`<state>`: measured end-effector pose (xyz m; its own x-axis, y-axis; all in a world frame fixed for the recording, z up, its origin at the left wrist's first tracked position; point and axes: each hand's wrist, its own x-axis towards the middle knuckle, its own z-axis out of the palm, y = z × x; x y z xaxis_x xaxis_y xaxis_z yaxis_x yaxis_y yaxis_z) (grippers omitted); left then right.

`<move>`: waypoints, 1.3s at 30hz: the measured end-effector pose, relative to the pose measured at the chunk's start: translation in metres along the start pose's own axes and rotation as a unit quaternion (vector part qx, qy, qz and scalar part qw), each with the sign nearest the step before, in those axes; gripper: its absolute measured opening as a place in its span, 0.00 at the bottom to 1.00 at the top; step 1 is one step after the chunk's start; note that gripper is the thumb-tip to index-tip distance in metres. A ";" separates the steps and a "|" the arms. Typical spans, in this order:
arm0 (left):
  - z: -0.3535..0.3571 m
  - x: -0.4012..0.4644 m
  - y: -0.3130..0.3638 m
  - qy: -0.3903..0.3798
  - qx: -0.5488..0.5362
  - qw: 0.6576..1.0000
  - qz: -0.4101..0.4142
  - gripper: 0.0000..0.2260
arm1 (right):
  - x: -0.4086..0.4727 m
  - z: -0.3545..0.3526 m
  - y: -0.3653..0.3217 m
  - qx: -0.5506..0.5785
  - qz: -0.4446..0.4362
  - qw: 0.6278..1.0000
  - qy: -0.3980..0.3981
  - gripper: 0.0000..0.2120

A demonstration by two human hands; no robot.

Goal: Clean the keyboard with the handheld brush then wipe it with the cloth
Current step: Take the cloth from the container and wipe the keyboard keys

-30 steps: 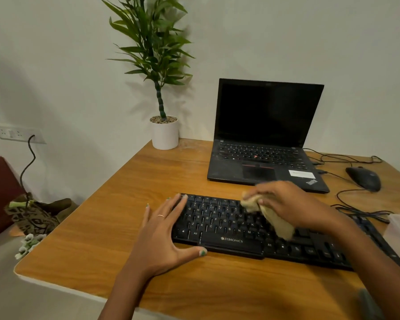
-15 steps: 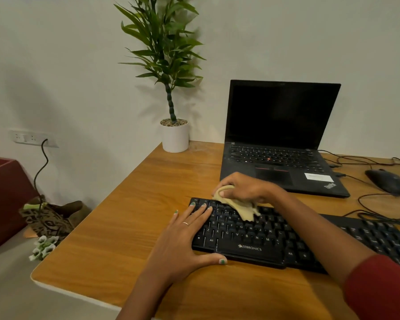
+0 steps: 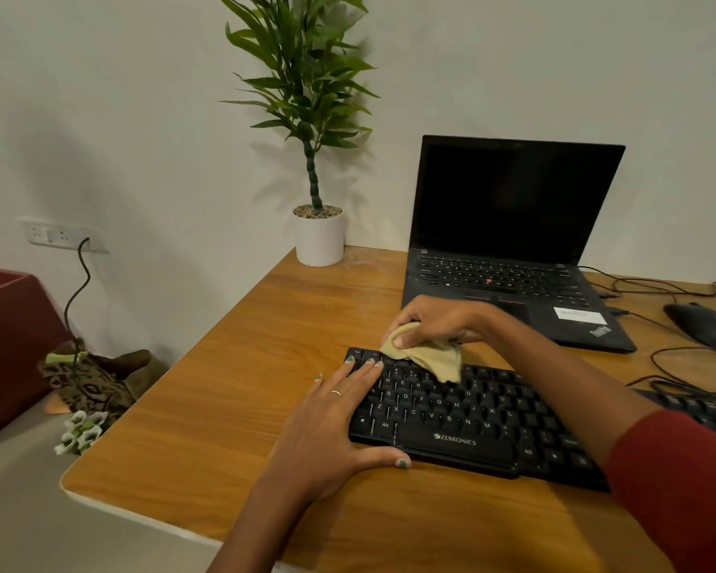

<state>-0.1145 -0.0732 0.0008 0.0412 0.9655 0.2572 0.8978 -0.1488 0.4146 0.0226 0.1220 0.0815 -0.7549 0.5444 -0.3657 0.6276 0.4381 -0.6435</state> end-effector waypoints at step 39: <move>-0.006 -0.003 0.009 -0.024 -0.043 0.998 -0.036 0.45 | -0.076 -0.019 0.077 0.024 0.049 0.996 0.071 0.09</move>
<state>-0.1087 -0.0785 0.0089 0.0014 0.9832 0.1828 0.8585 -0.0949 0.5040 0.1320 0.1280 0.0720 -0.6529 0.6809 -0.3318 0.6850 0.3439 -0.6422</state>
